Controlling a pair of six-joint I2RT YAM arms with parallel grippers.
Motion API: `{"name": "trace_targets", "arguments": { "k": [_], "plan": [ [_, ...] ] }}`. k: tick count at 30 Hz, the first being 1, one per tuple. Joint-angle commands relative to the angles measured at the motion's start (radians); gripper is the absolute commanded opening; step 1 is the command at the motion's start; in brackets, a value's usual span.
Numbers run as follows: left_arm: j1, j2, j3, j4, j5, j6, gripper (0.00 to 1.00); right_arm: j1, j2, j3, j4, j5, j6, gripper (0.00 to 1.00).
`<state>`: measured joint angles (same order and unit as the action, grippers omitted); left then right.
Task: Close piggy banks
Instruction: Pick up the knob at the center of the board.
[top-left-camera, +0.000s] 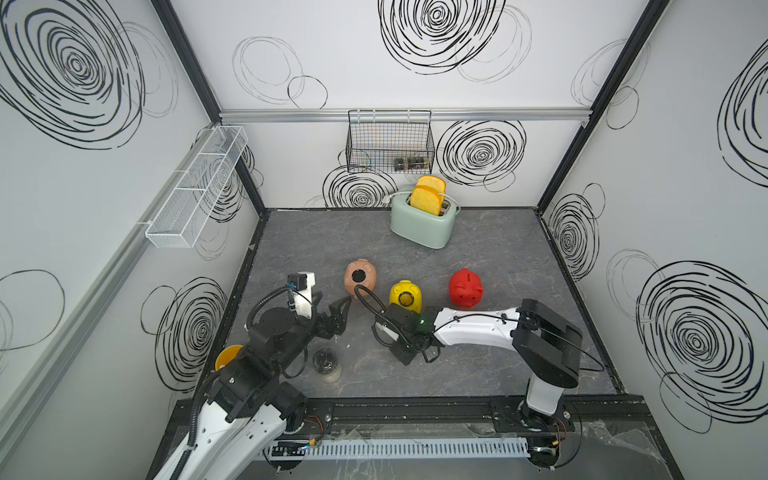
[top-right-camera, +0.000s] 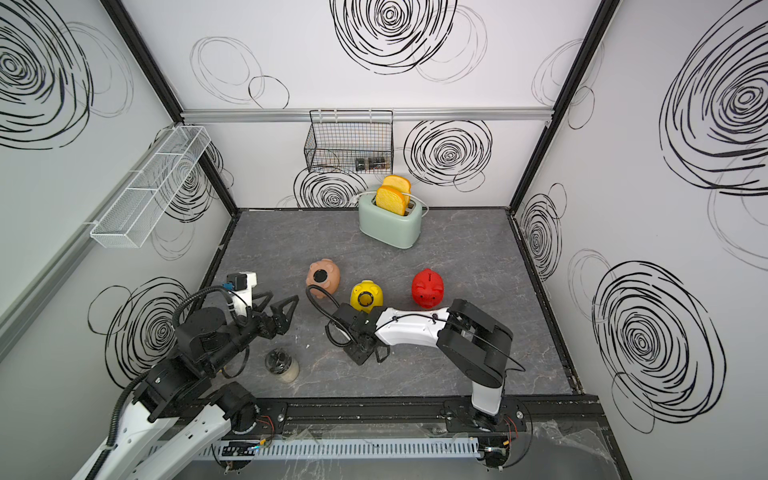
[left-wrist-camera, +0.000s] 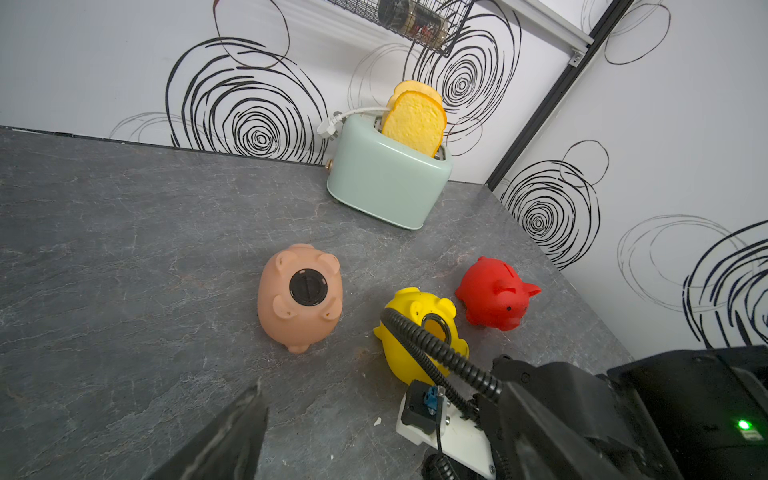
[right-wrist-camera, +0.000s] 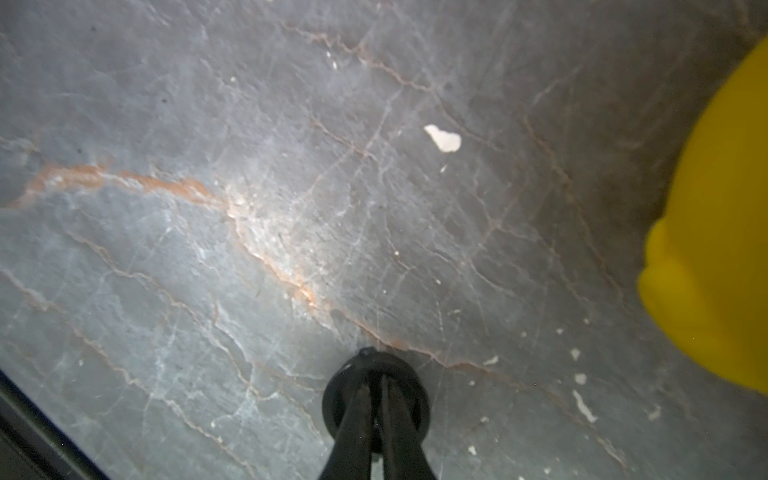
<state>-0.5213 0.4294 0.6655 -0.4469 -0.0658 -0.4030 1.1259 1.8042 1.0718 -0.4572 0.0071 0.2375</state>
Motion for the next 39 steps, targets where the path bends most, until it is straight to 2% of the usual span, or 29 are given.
{"name": "trace_targets", "arguments": {
  "k": [1, 7, 16, 22, 27, 31, 36, 39],
  "plan": [
    [0.007, 0.004, -0.010, 0.036, -0.006, 0.007, 0.91, 0.003, 0.041, -0.039, -0.097, 0.010, -0.002, 0.08],
    [0.007, 0.003, -0.009, 0.034, -0.008, 0.007, 0.91, 0.004, 0.035, -0.037, -0.096, 0.025, -0.009, 0.00],
    [0.010, -0.015, -0.012, 0.031, -0.022, 0.004, 0.91, -0.011, -0.041, -0.058, -0.052, -0.008, -0.009, 0.00],
    [0.009, -0.018, -0.019, 0.046, -0.007, -0.012, 0.96, -0.026, -0.213, -0.084, -0.021, -0.004, -0.010, 0.00],
    [0.012, 0.014, 0.001, 0.052, 0.025, -0.021, 0.97, -0.077, -0.369, -0.065, -0.069, -0.002, -0.034, 0.00],
    [0.012, 0.045, -0.023, 0.114, 0.119, -0.068, 0.96, -0.169, -0.473, -0.050, -0.074, -0.028, -0.102, 0.00],
    [0.013, 0.087, -0.077, 0.182, 0.177, -0.109, 0.94, -0.242, -0.577, -0.070, 0.057, -0.046, -0.188, 0.00],
    [0.011, 0.104, -0.116, 0.243, 0.221, -0.154, 0.93, -0.298, -0.579, -0.074, 0.107, -0.118, -0.298, 0.00]
  ]
}}
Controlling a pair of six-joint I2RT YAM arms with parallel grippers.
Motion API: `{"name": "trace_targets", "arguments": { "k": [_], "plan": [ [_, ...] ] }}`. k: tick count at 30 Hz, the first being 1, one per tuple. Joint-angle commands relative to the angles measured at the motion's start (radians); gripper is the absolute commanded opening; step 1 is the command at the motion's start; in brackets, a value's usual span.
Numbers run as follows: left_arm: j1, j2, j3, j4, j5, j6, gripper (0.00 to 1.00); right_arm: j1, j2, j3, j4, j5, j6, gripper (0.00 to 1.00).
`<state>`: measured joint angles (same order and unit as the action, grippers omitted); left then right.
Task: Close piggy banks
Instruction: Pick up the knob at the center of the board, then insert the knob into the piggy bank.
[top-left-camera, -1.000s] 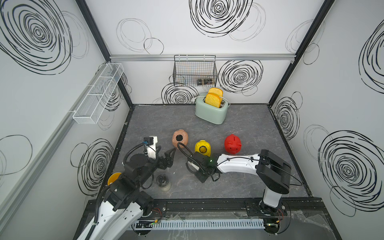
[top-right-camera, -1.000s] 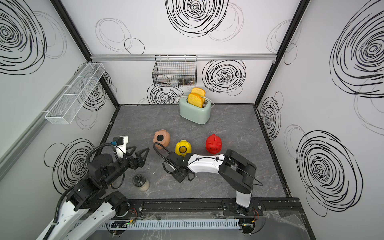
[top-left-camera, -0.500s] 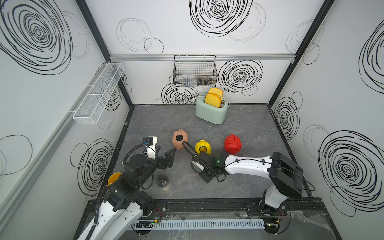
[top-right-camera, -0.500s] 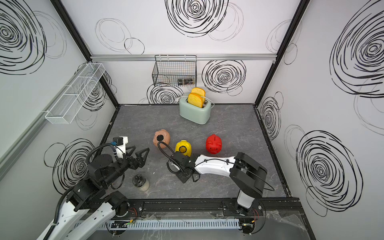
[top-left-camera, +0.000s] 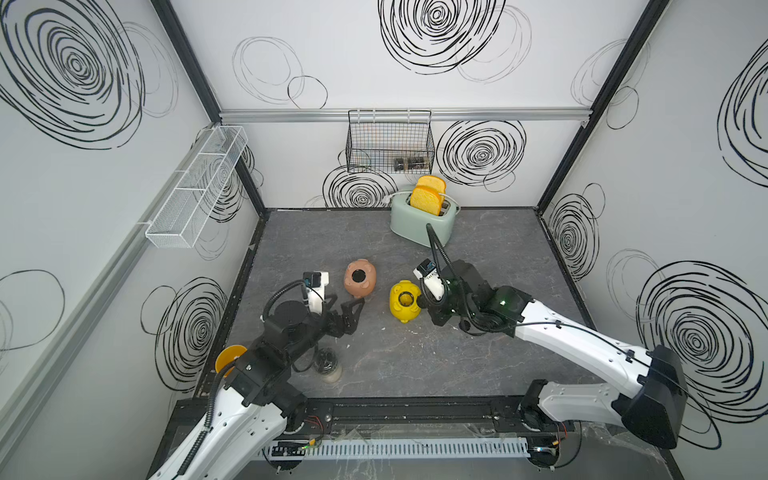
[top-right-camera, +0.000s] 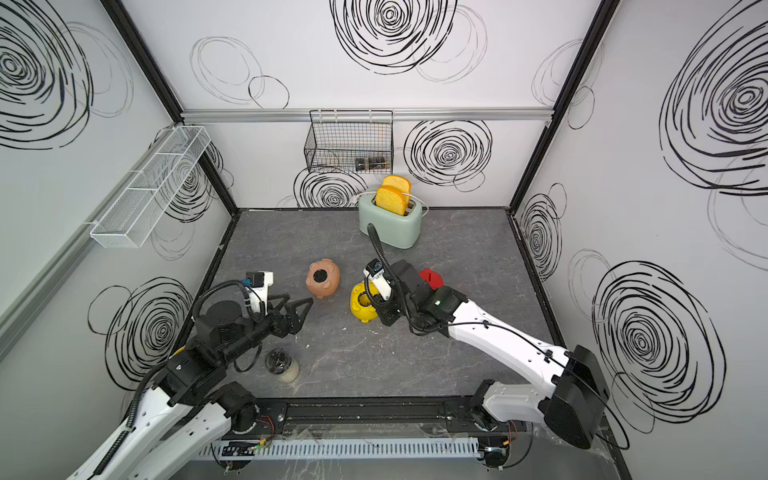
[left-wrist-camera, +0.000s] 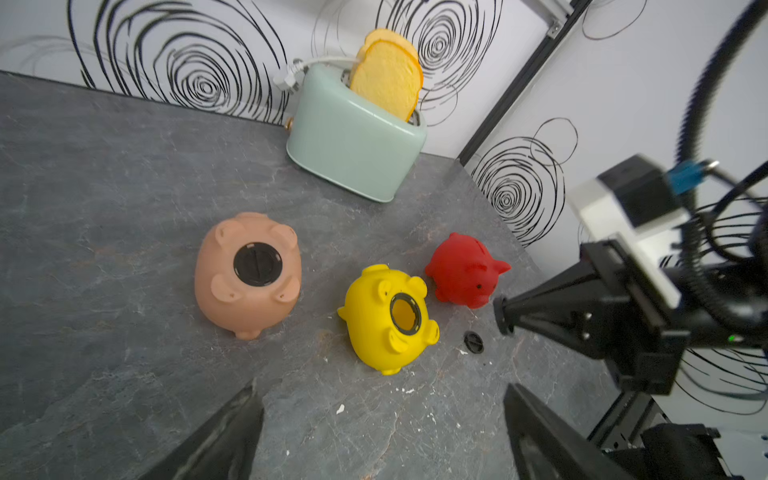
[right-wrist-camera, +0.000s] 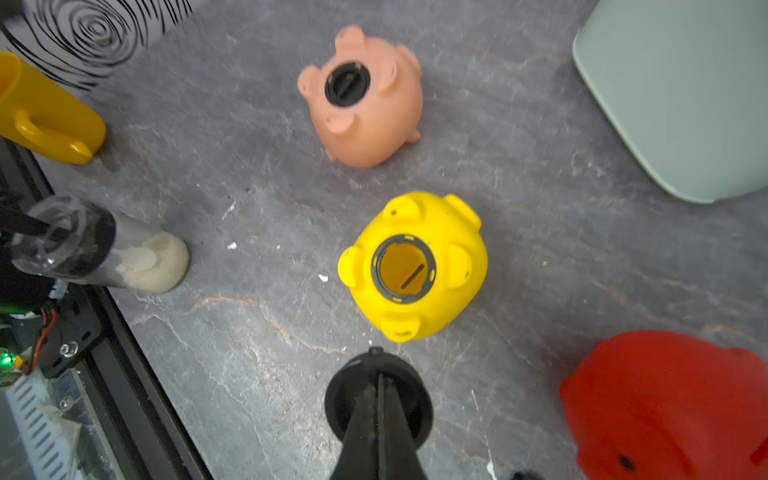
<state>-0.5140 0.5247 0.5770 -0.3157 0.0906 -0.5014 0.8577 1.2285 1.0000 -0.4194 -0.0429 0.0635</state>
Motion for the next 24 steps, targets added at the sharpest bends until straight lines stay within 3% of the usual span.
{"name": "trace_targets", "arguments": {
  "k": [1, 12, 24],
  "plan": [
    [0.003, 0.015, -0.049, 0.139, 0.081, -0.071, 0.93, -0.044, 0.000, -0.006, 0.082, -0.080, -0.160, 0.00],
    [-0.061, 0.149, -0.137, 0.331, 0.081, -0.143, 0.91, -0.117, 0.103, 0.070, 0.040, -0.156, -0.481, 0.00],
    [-0.069, 0.275, -0.148, 0.425, 0.085, -0.138, 0.89, -0.102, 0.236, 0.174, -0.012, -0.190, -0.602, 0.00]
  ]
}}
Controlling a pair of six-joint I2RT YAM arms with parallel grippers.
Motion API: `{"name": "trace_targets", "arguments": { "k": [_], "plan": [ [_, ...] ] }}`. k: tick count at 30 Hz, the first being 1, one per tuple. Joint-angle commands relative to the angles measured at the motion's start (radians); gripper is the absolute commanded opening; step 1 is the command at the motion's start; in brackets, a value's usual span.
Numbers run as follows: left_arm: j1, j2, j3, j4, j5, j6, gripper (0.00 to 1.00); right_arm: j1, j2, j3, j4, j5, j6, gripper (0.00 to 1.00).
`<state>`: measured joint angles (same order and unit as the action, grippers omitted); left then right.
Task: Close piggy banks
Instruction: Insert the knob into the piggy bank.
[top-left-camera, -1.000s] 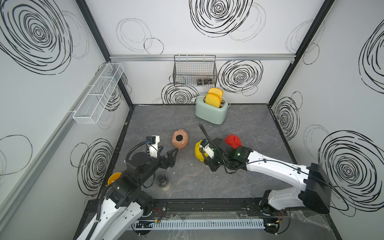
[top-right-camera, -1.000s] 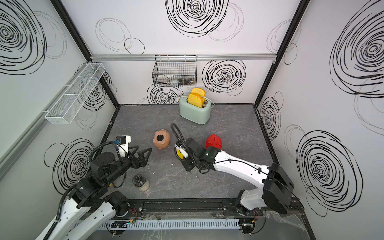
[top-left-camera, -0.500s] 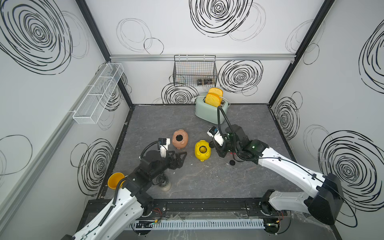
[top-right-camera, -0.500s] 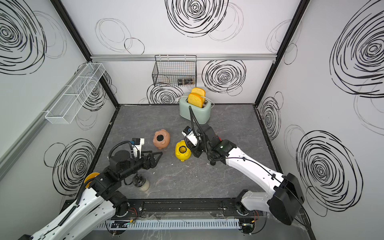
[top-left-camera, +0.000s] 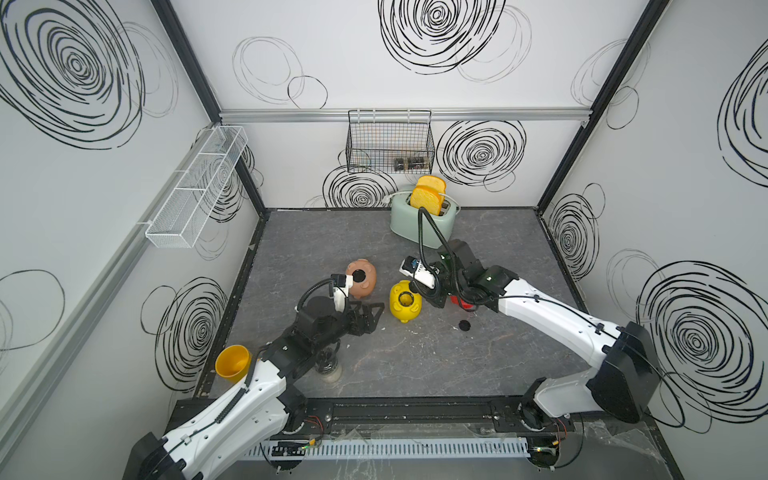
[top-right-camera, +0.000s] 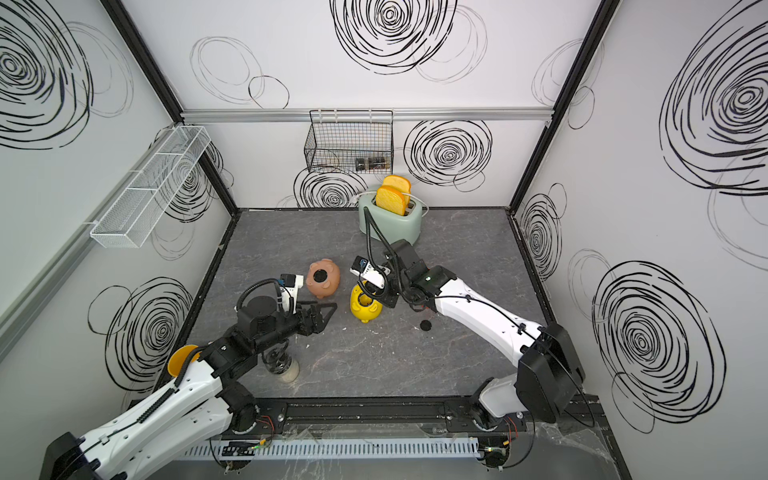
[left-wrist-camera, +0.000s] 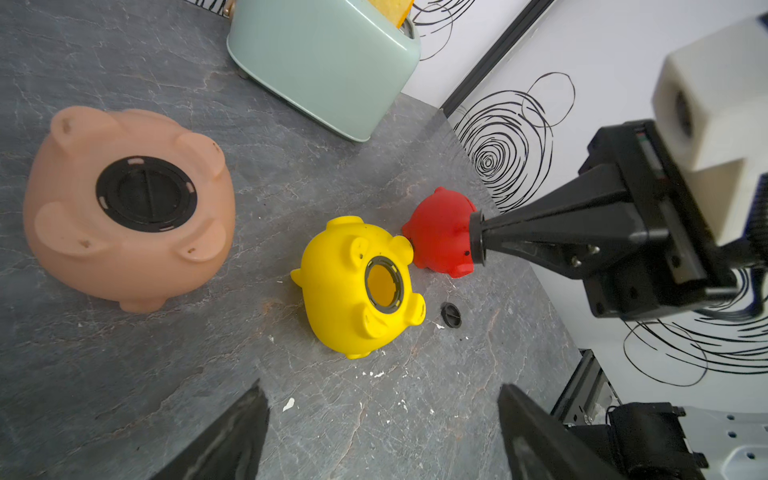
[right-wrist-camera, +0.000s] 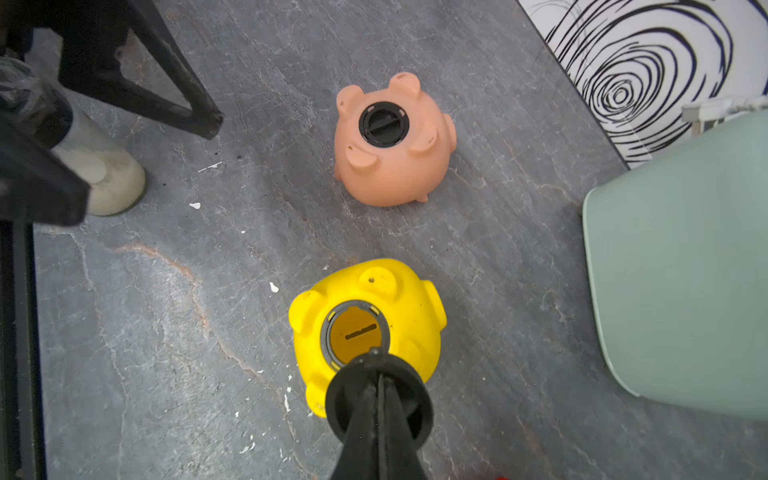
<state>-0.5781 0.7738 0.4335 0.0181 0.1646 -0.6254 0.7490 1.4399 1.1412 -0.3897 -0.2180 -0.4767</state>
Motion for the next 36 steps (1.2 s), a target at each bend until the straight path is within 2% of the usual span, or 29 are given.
{"name": "trace_targets", "arguments": {
  "k": [1, 8, 22, 36],
  "plan": [
    [-0.005, 0.041, -0.002, 0.100, 0.012, -0.014, 0.87, 0.007, 0.034, 0.037, -0.040, -0.015, -0.064, 0.00],
    [0.009, 0.116, -0.016, 0.171, 0.048, -0.020, 0.81, 0.009, 0.084, 0.052, -0.038, -0.050, -0.081, 0.00],
    [0.038, 0.207, -0.061, 0.282, 0.114, -0.040, 0.74, 0.061, 0.242, 0.178, -0.170, 0.034, -0.094, 0.00],
    [0.046, 0.294, -0.070, 0.356, 0.151, -0.046, 0.71, 0.060, 0.261, 0.171, -0.189, 0.055, -0.104, 0.00]
  ]
}}
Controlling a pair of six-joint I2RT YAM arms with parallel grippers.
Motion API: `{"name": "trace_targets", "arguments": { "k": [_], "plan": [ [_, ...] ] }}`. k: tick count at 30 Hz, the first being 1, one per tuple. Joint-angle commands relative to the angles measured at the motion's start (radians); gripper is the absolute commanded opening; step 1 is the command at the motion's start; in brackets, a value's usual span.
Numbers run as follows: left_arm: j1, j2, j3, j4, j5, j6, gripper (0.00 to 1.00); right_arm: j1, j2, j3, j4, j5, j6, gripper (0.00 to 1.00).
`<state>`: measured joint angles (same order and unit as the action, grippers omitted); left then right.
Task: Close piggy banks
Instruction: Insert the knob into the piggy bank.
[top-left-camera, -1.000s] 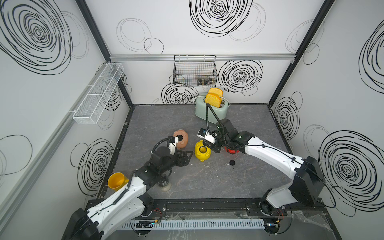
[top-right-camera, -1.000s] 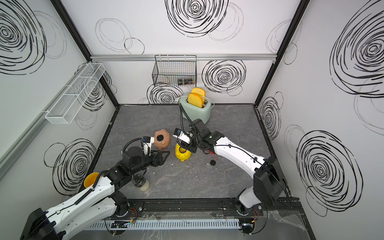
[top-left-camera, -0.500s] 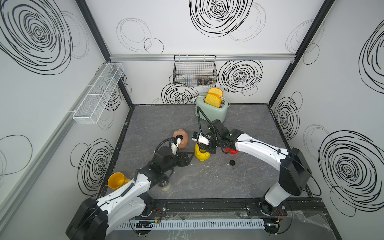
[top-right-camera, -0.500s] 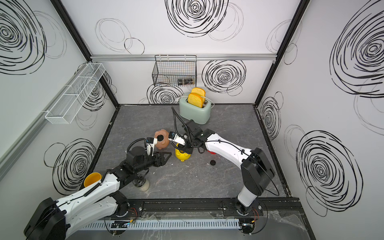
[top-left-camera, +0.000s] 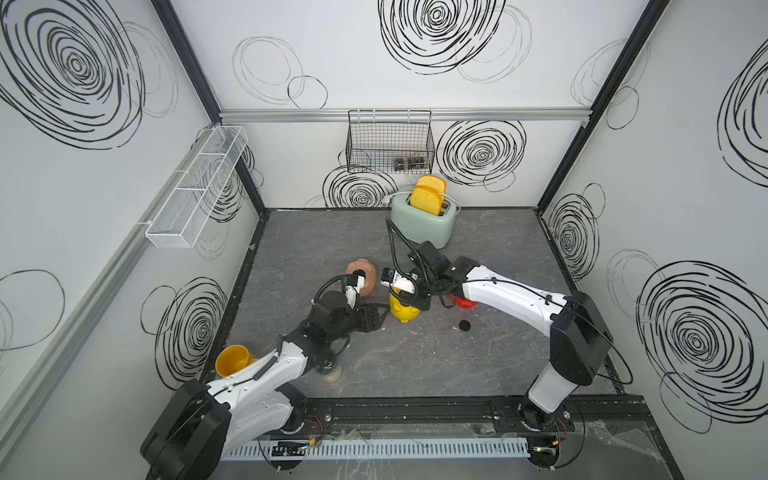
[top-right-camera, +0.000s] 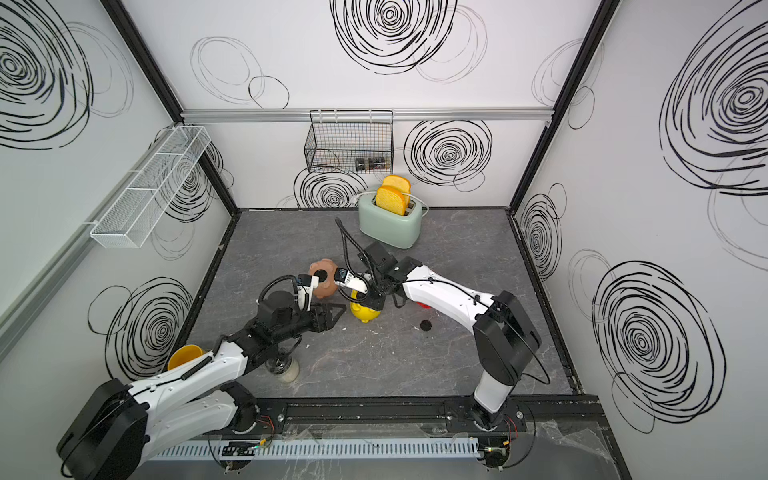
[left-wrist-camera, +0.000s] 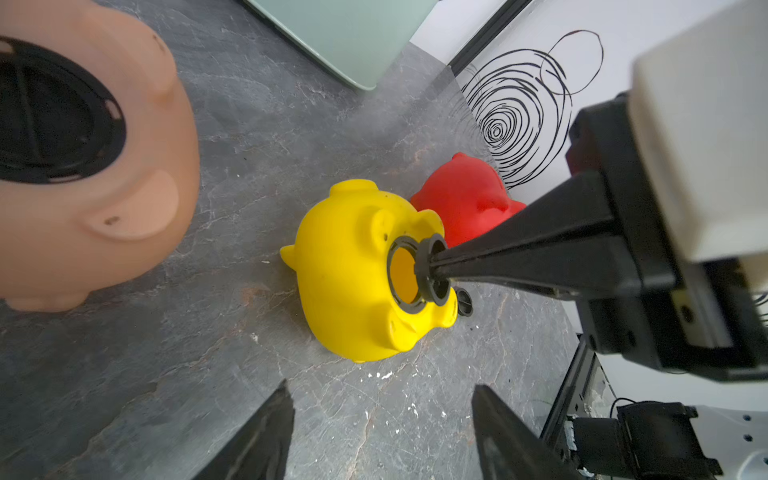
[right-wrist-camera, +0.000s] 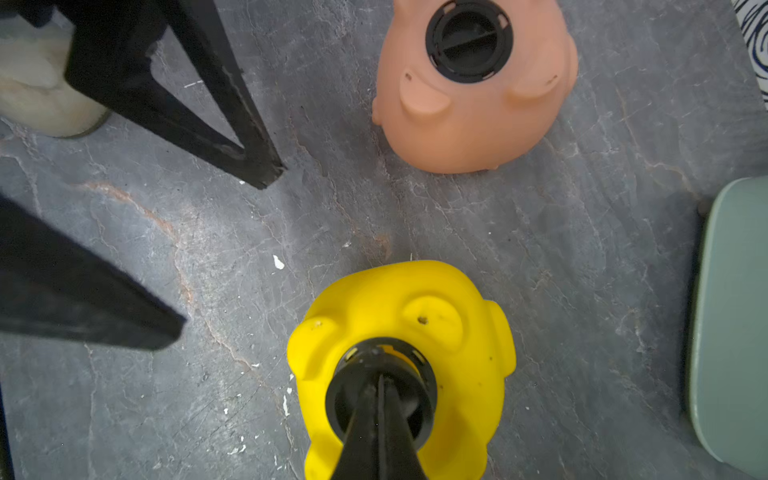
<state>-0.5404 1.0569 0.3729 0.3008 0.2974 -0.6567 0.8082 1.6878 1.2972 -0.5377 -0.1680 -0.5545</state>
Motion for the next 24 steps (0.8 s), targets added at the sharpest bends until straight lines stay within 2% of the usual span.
{"name": "trace_targets", "arguments": {
  "k": [1, 24],
  "plan": [
    [0.008, 0.015, -0.010, 0.079, 0.019, -0.014, 0.71, 0.002, 0.017, 0.017, -0.044, 0.007, -0.027, 0.00],
    [0.012, 0.055, -0.016, 0.095, 0.020, -0.001, 0.71, -0.005, 0.048, 0.020, -0.050, 0.034, -0.068, 0.00]
  ]
}}
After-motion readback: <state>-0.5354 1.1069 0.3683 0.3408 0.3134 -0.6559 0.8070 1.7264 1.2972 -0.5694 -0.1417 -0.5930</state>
